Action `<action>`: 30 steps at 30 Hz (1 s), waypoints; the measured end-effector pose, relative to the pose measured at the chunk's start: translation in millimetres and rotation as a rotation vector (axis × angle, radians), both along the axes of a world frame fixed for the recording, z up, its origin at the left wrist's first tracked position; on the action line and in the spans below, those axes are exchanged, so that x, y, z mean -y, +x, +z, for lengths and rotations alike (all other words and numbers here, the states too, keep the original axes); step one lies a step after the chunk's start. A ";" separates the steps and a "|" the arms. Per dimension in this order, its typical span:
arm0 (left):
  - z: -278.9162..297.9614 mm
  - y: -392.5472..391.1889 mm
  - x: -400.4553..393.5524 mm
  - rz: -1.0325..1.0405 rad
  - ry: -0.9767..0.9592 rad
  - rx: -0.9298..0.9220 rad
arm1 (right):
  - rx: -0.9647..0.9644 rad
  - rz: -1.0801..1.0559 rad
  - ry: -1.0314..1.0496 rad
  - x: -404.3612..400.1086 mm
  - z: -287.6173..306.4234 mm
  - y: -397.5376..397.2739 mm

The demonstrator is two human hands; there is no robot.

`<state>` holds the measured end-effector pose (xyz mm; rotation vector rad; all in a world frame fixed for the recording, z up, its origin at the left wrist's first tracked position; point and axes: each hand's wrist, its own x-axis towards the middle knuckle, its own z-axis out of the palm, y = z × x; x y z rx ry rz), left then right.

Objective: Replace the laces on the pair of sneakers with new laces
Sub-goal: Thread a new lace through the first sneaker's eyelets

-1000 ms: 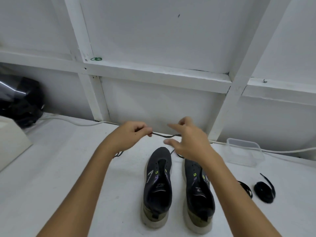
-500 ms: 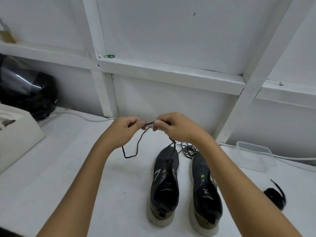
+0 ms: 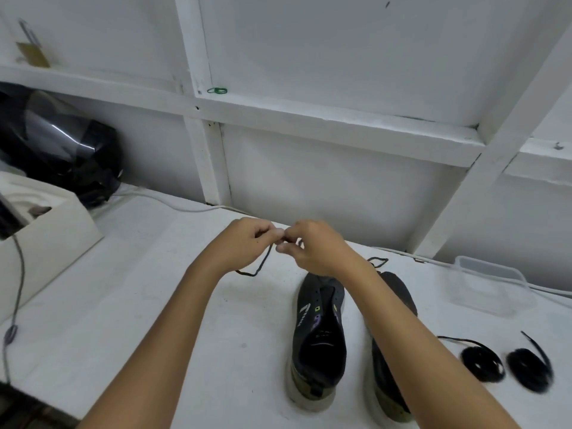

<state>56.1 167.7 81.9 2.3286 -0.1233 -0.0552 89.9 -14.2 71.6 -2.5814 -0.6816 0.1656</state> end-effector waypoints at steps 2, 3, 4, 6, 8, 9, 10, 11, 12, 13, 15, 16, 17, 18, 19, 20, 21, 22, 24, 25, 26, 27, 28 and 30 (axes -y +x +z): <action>-1.4 1.3 -7.3 0.003 -0.016 0.004 | -0.038 -0.024 0.029 -1.4 -1.4 3.8; -2.4 0.2 -13.0 0.009 -0.019 -0.004 | -0.070 -0.070 0.066 2.6 -3.1 8.0; -5.1 -0.5 -20.4 0.020 -0.023 -0.019 | -0.105 -0.143 0.128 10.1 -5.5 14.7; -14.0 -1.8 -37.9 0.050 -0.036 -0.068 | -0.148 -0.304 0.180 29.9 -12.9 27.2; -23.4 -1.2 -49.2 0.064 -0.049 -0.110 | -0.145 -0.328 0.049 42.4 -22.1 31.9; -26.8 0.4 -50.0 0.062 -0.052 -0.120 | -0.149 -0.277 -0.014 40.9 -24.5 28.4; -28.6 2.5 -46.9 0.058 -0.059 -0.121 | -0.150 -0.214 -0.041 34.5 -25.3 22.6; -28.8 5.1 -41.6 0.045 -0.066 -0.110 | -0.130 -0.154 -0.030 25.1 -24.8 16.3; -27.5 7.4 -34.4 0.028 -0.067 -0.093 | -0.103 -0.100 0.008 14.2 -23.6 10.6; -25.2 9.3 -27.1 0.011 -0.065 -0.078 | -0.051 -0.057 0.030 3.6 -22.7 7.5; -20.8 12.2 -18.2 0.000 -0.075 -0.058 | 0.030 0.018 0.003 -12.1 -22.7 7.4; -20.5 13.4 -18.4 0.012 -0.091 -0.057 | 0.038 0.026 -0.013 -15.1 -22.6 9.1; -21.0 13.6 -20.9 0.028 -0.103 -0.062 | 0.021 0.005 -0.009 -15.1 -23.1 12.3; -22.7 13.2 -24.9 0.040 -0.105 -0.076 | 0.008 -0.037 0.017 -13.3 -23.3 16.9; -25.2 11.5 -29.0 0.041 -0.101 -0.100 | -0.007 -0.100 0.067 -9.8 -23.7 23.6; -28.7 9.1 -32.6 0.039 -0.102 -0.130 | -0.024 -0.173 0.146 -5.5 -22.6 30.7; -33.6 6.0 -36.0 0.035 -0.117 -0.156 | -0.048 -0.259 0.244 -0.6 -21.7 39.3; -39.7 2.9 -38.5 0.035 -0.140 -0.177 | -0.072 -0.345 0.336 3.6 -20.0 48.1; -55.7 -2.8 -43.7 0.050 -0.203 -0.217 | -0.108 -0.468 0.428 8.8 -13.9 61.0; -63.9 -4.9 -45.7 0.060 -0.239 -0.239 | -0.124 -0.505 0.444 9.8 -11.3 66.0; -72.0 -6.3 -47.6 0.066 -0.273 -0.261 | -0.134 -0.535 0.460 9.8 -8.9 69.8; -78.8 -7.5 -48.8 0.069 -0.299 -0.281 | -0.142 -0.559 0.481 9.3 -6.6 73.1; -84.6 -8.2 -49.2 0.069 -0.314 -0.300 | -0.146 -0.576 0.502 7.9 -4.0 75.5; -95.3 -9.6 -47.8 0.066 -0.338 -0.355 | -0.138 -0.592 0.533 4.9 0.4 79.7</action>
